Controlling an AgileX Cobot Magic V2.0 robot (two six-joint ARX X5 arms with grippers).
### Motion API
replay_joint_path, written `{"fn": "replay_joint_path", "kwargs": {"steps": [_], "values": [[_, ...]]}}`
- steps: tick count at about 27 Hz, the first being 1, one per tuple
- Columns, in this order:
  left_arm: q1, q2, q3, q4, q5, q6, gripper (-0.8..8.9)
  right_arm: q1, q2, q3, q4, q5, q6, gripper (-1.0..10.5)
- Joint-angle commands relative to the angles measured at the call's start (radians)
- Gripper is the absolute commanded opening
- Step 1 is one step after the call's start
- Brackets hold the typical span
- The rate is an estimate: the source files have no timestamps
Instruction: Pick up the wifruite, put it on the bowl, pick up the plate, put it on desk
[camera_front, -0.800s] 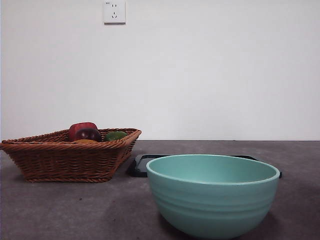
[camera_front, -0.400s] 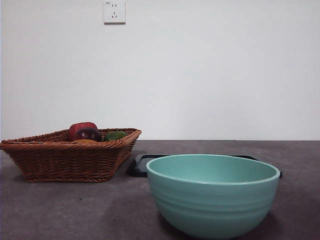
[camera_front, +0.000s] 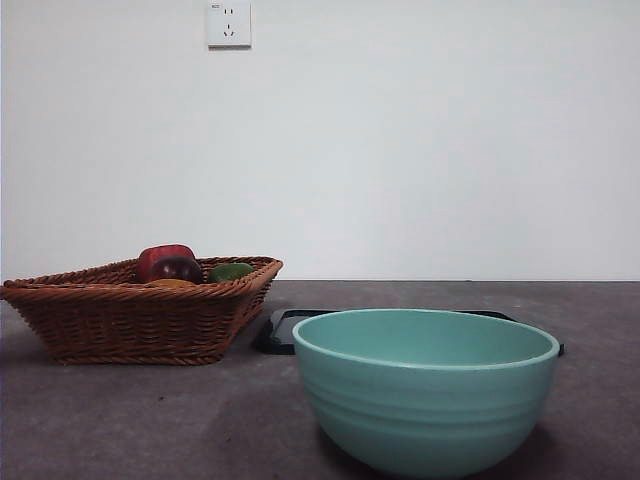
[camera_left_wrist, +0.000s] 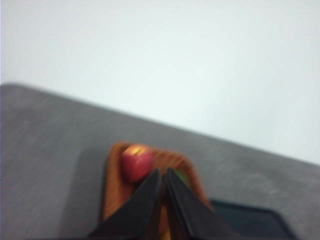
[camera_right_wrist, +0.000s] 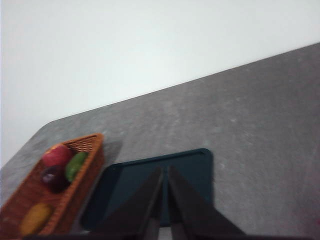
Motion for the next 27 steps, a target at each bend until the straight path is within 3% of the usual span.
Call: {"fn": "replay_joint_path", "kwargs": {"steps": [1,14,21,27], "values": [[-0.011,0.044,0.107,-0.026,0.017,0.017,0.16,0.004,0.045,0.089,-0.027,-0.026,-0.036,0.1],[-0.018,0.291,0.444,-0.214,0.305,0.017,0.16,0.056,0.233,0.404,-0.205,-0.249,-0.162,0.1],[-0.019,0.364,0.521,-0.268,0.447,0.019,0.16,0.085,0.299,0.519,-0.336,-0.287,-0.264,0.1],[-0.023,0.396,0.525,-0.324,0.579,0.051,0.16,0.110,0.359,0.563,-0.455,-0.370,-0.324,0.1]]}}
